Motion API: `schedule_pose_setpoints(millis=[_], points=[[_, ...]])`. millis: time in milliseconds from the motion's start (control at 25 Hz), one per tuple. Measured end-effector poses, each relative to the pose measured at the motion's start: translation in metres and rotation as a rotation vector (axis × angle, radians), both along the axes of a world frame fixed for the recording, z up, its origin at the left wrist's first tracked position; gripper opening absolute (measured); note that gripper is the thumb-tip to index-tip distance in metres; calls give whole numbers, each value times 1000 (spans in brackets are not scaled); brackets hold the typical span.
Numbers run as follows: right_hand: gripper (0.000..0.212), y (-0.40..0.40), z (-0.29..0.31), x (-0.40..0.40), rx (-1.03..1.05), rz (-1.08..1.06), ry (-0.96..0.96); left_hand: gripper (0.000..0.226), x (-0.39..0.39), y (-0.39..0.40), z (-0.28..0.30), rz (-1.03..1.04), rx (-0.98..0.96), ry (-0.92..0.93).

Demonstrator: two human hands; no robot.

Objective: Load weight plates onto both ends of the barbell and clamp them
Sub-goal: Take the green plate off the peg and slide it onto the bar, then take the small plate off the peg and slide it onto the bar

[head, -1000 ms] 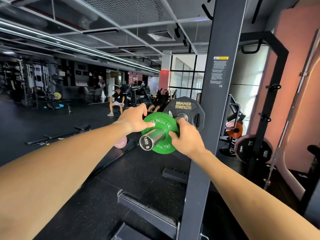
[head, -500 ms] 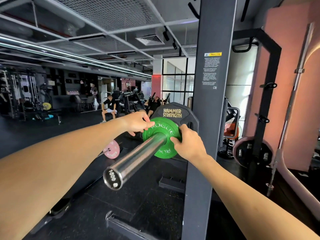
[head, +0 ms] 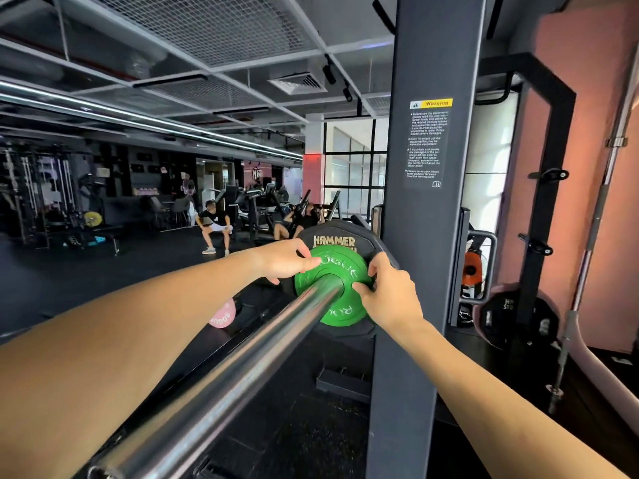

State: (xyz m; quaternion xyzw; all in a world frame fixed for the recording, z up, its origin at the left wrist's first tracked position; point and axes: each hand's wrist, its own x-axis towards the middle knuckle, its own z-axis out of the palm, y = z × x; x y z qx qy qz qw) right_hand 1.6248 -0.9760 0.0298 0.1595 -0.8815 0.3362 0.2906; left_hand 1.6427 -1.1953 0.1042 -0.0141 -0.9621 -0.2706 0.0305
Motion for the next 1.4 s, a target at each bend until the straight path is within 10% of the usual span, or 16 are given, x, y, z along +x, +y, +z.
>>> schedule_pose_setpoints(millis=[760,1400], points=[[11,55,10,162,123,8,-203,30,169,59,26,-216,-62,229],[5,337,-10,326,231,-439,-287,21,234,323,-32,-611,-55,91]])
